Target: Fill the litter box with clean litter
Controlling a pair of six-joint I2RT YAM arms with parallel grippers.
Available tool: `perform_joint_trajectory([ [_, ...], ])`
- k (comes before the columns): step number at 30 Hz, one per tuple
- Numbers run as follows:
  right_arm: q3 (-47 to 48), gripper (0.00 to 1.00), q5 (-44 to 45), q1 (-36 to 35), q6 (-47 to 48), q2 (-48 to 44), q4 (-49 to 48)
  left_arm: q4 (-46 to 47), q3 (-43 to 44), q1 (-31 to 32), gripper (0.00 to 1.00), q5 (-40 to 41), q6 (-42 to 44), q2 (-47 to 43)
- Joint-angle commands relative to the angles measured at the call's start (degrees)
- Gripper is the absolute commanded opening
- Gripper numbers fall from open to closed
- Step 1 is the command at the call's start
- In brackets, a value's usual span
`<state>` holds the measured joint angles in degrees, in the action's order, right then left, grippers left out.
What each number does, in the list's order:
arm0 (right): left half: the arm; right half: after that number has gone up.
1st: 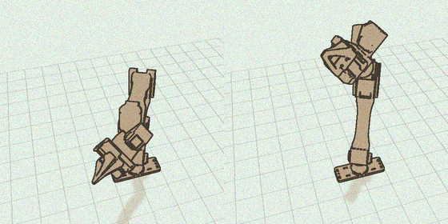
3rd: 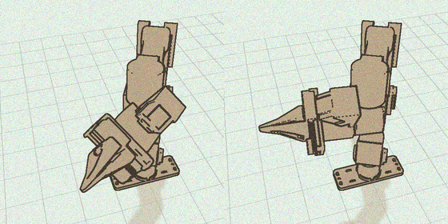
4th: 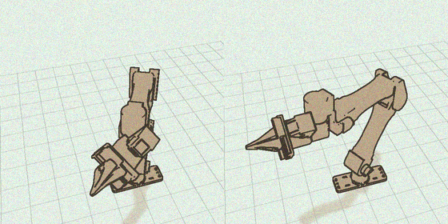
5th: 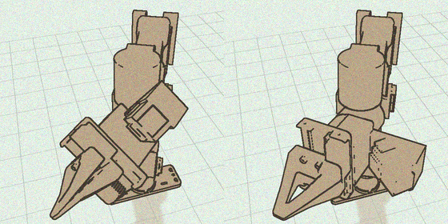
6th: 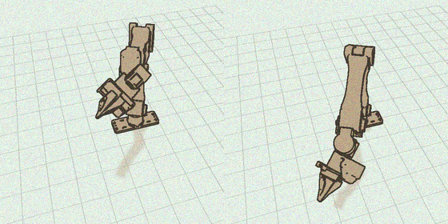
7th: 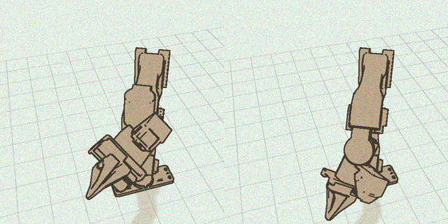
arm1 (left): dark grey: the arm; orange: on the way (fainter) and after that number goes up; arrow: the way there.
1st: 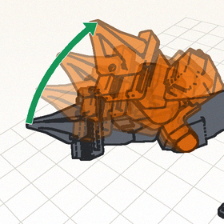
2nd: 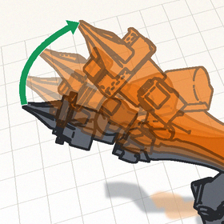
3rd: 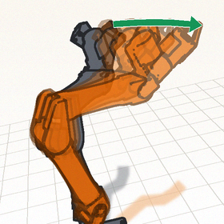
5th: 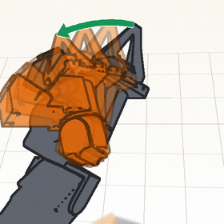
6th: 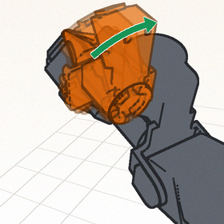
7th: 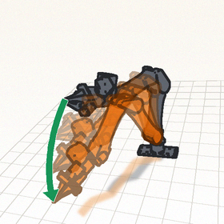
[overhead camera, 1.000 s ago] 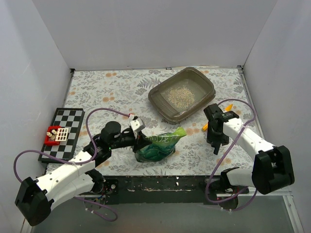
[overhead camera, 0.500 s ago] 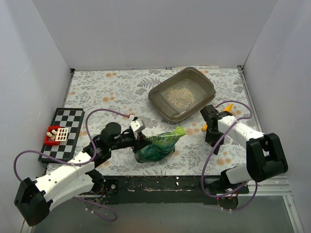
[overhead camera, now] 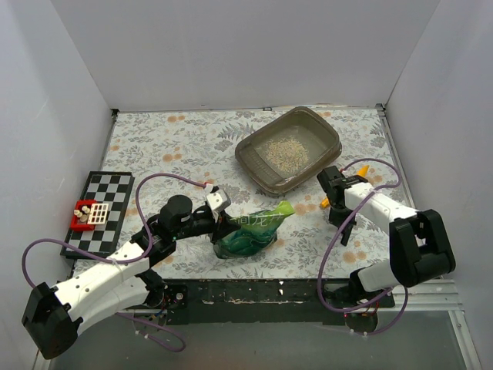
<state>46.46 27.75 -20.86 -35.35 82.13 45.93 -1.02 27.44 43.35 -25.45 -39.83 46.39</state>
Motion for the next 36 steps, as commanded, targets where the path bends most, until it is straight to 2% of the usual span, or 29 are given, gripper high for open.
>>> perform_joint_trajectory([
  [1, -0.84, 0.01, 1.26, 0.38, -0.42, -0.91, -2.25, 3.48, 1.47, 0.24, 0.0, 0.76, 0.55, -1.92],
  [8, 0.82, 0.01, 1.87, 0.38, 2.83, -10.83, 0.47, 3.3, 1.56, 0.33, 0.01, 0.93, 0.9, -0.87],
  [13, 4.34, 0.01, 0.12, 0.38, 6.34, -16.46, 3.89, 3.13, 2.09, 0.24, 0.14, 0.93, 1.77, -0.34],
  [16, 8.2, 0.01, -1.81, 0.38, 8.8, -19.54, 5.83, 3.3, 2.44, 0.24, 0.19, 0.58, 2.48, -1.21],
  [19, 12.59, 0.01, -8.65, 0.3, 12.23, -23.84, 4.96, 1.38, 4.98, 0.24, 0.3, -0.03, 2.39, -1.22],
  [24, 21.9, 0.01, -20.16, 0.3, 19.43, -27.11, 5.21, -9.25, 16.56, 0.24, 0.34, 1.9, 1.34, 2.47],
  [28, 28.94, 0.01, -33.08, 0.21, 24.27, -27.63, 4.87, -15.06, 26.5, 0.24, 0.4, 1.55, -2.87, 6.33],
  [32, 33.86, 0.01, -46.61, 0.21, 26.3, -28.51, 1.45, -15.77, 34.41, 0.24, 0.43, 0.94, -11.12, 10.55],
  [36, 37.38, 0.01, -59.01, 0.21, 25.87, -28.25, -1.89, -10.78, 39.44, -0.28, 0.42, -6.08, -19.99, 15.03],
])
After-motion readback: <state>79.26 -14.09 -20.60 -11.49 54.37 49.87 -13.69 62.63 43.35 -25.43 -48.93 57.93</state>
